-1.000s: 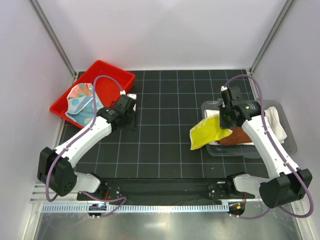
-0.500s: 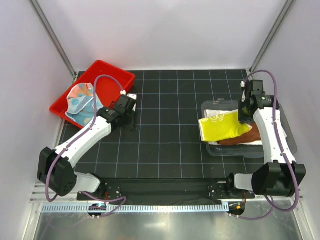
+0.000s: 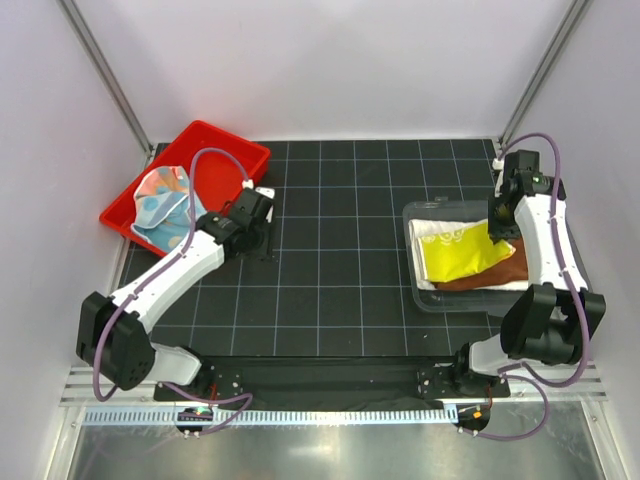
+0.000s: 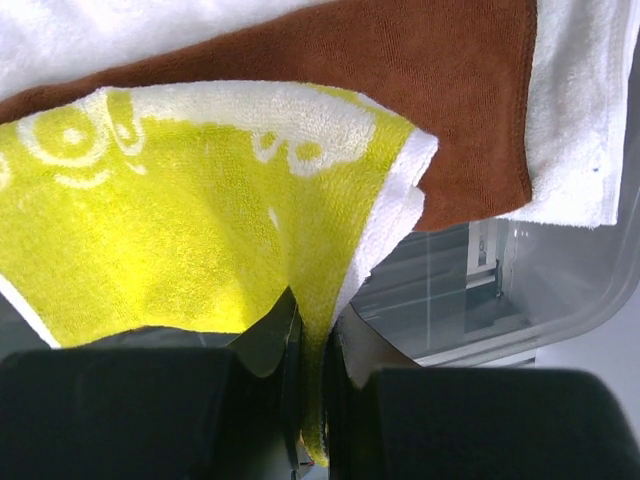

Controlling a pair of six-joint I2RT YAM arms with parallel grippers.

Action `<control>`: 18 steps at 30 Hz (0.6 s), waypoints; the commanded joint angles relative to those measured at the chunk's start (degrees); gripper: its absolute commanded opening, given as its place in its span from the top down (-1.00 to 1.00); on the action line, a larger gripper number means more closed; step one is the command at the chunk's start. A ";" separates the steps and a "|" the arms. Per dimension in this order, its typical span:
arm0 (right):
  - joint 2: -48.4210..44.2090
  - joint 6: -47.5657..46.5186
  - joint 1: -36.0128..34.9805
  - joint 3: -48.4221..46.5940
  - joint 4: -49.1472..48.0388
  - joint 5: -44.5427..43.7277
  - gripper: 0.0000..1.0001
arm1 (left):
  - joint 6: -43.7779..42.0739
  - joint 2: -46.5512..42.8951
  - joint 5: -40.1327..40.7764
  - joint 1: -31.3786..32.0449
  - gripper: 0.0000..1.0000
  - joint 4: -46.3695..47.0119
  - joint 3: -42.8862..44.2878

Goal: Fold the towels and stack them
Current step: Neatly place the folded towel into the bin

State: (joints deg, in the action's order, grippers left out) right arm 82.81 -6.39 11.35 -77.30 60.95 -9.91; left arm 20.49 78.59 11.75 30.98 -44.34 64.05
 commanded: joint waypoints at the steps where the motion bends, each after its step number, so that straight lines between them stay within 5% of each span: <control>1: 2.35 -1.78 0.68 -3.65 -1.09 0.07 0.98 | -0.98 1.39 -0.67 -0.22 0.12 -0.05 2.74; 18: 6.40 -2.40 5.25 -5.85 -2.94 2.27 0.98 | -1.86 4.03 -1.55 -0.22 0.12 -2.16 7.31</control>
State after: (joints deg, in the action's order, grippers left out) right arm 89.52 -8.25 15.40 -81.01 59.33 -7.31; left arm 19.86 82.89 10.26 30.98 -45.39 69.08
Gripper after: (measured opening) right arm 0.148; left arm 0.439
